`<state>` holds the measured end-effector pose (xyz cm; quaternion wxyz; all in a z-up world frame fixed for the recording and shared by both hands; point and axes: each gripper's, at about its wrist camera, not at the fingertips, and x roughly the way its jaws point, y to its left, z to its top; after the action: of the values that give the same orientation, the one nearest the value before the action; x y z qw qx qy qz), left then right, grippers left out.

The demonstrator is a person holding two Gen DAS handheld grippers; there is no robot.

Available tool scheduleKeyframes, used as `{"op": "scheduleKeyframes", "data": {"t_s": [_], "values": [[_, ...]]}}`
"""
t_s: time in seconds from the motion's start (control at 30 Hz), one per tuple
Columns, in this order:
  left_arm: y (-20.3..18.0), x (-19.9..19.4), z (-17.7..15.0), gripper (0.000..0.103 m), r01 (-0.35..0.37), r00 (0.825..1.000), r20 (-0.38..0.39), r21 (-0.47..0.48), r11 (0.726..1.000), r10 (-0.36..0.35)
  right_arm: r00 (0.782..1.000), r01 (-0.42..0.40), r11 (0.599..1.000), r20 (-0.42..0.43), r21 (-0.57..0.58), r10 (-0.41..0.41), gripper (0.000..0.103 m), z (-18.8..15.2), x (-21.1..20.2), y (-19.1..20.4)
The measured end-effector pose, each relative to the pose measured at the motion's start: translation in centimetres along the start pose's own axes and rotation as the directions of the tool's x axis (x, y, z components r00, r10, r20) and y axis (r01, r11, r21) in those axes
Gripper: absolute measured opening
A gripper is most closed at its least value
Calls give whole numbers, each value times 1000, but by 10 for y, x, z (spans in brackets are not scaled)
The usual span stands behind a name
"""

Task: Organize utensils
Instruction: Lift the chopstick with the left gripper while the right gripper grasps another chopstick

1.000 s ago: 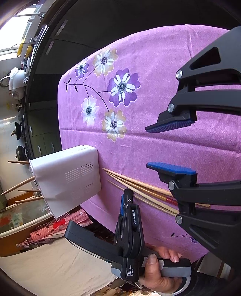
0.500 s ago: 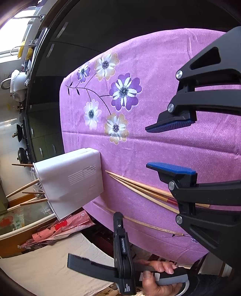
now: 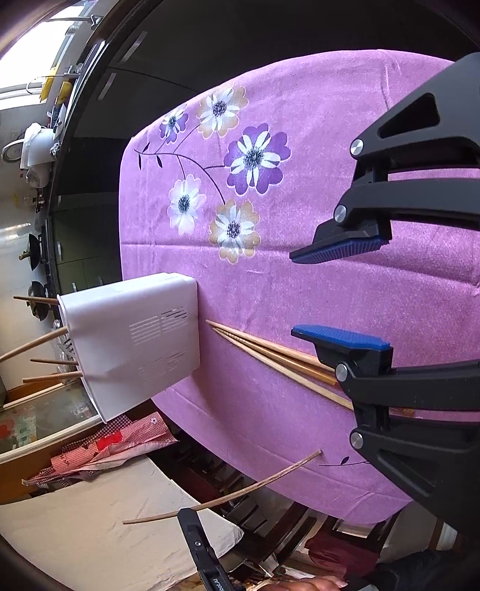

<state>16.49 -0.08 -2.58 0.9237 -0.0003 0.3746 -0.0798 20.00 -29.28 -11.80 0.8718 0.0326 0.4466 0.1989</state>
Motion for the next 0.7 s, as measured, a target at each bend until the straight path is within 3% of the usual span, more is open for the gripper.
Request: {"op": "scheduleKeyframes", "data": {"t_s": [0.2,0.37,0.7], "values": [[3,-12,-9,6,-3,1000,23,10,1000,3,994,-66,997,-94,-31,63,35,25,34,15],[8,-17,-12,6,1,1000,27,6,1000,-1,985,-48,998,-170,-44,40,20,51,72,23],[12,-19,-15,6,13,999,29,11,1000,-14,964,-28,996,-264,-90,3,16,57,112,44]]}}
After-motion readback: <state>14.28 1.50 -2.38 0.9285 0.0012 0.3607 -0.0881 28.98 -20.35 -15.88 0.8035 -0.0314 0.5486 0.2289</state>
